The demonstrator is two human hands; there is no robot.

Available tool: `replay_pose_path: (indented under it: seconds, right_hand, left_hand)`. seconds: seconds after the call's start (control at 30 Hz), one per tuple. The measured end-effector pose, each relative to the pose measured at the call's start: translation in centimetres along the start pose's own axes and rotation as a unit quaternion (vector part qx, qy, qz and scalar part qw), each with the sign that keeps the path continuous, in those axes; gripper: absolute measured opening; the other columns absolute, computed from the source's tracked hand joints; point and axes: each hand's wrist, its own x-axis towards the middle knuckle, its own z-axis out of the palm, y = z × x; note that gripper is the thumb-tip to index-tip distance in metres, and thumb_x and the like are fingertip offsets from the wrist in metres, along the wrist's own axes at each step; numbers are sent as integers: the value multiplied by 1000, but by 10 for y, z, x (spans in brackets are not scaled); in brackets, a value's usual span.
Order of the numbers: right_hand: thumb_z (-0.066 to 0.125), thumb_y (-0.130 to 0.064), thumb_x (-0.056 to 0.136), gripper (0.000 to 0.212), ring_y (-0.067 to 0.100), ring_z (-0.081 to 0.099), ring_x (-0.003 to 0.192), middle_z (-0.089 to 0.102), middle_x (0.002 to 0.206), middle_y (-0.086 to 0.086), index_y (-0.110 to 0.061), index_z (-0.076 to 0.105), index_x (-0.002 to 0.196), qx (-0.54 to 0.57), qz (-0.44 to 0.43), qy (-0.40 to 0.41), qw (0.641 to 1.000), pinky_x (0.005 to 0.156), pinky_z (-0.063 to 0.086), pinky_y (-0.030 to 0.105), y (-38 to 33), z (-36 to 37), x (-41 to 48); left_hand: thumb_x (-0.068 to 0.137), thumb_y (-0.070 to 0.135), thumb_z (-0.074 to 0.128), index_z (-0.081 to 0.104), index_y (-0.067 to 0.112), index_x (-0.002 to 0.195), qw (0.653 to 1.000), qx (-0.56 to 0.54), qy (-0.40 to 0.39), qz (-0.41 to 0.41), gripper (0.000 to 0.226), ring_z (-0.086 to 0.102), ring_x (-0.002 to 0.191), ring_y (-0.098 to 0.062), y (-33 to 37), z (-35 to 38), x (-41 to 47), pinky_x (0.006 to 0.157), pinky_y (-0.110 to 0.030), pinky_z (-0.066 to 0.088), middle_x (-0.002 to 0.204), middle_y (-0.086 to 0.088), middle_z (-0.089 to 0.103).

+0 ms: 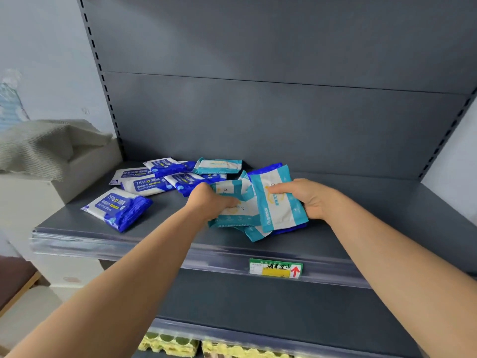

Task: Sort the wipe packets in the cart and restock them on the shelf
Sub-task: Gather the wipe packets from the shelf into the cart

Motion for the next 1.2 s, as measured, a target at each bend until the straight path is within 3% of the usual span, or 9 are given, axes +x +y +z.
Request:
replay_pose_path:
  seconds: [0.1,0.27,0.4,0.47,0.57,0.77,1.2]
  right_hand:
    - [67,-12,87,15,21,72,71,74,88,9,-8,66,101,42,-14,15,999,61,60,39,12,-5,-10]
    - [72,-11,82,43,27,71,85,69,109,16,-4,58,123,87,-47,73,992,62,58,40,26,-26,-26]
    - [67,-15,86,24,25,71,84,71,101,12,-9,63,109,120,-61,84,987,65,57,41,37,-48,-47]
    - [66,-15,87,14,23,71,79,72,94,9,-13,64,101,132,-71,99,984,63,57,40,42,-63,-60]
    - [68,-17,86,26,26,70,88,71,101,10,-13,62,111,144,-89,123,978,70,57,43,45,-91,-82]
    - [65,-15,87,19,24,71,83,72,97,7,-17,63,106,144,-130,180,964,70,58,42,54,-172,-144]
    - [61,-11,88,18,23,72,82,73,99,8,-16,63,106,153,-99,307,934,69,59,39,166,-430,-293]
  left_hand:
    - [73,23,82,49,14,104,994,-96,-59,0,46,64,80,-12,5,11,-5,61,-27,53,93,2,63]
    - [72,7,82,50,18,112,966,-207,-153,-7,53,69,85,-19,15,28,-9,75,-39,59,104,-4,66]
    - [74,3,78,52,16,113,940,-263,-215,-14,49,71,82,-21,29,48,-17,68,-38,60,104,-8,71]
    - [74,3,78,52,15,117,936,-267,-228,-3,51,71,84,-21,39,62,-23,69,-39,60,103,-7,71]
    - [75,3,77,50,13,123,929,-273,-248,29,55,72,85,-23,61,86,-35,70,-40,60,104,-7,71]
    - [76,6,78,47,12,122,917,-248,-300,92,56,73,82,-21,122,157,-69,64,-38,61,106,-6,71]
    - [77,7,78,46,15,117,896,-195,-379,125,52,71,79,-18,230,441,-197,59,-31,60,104,-5,68]
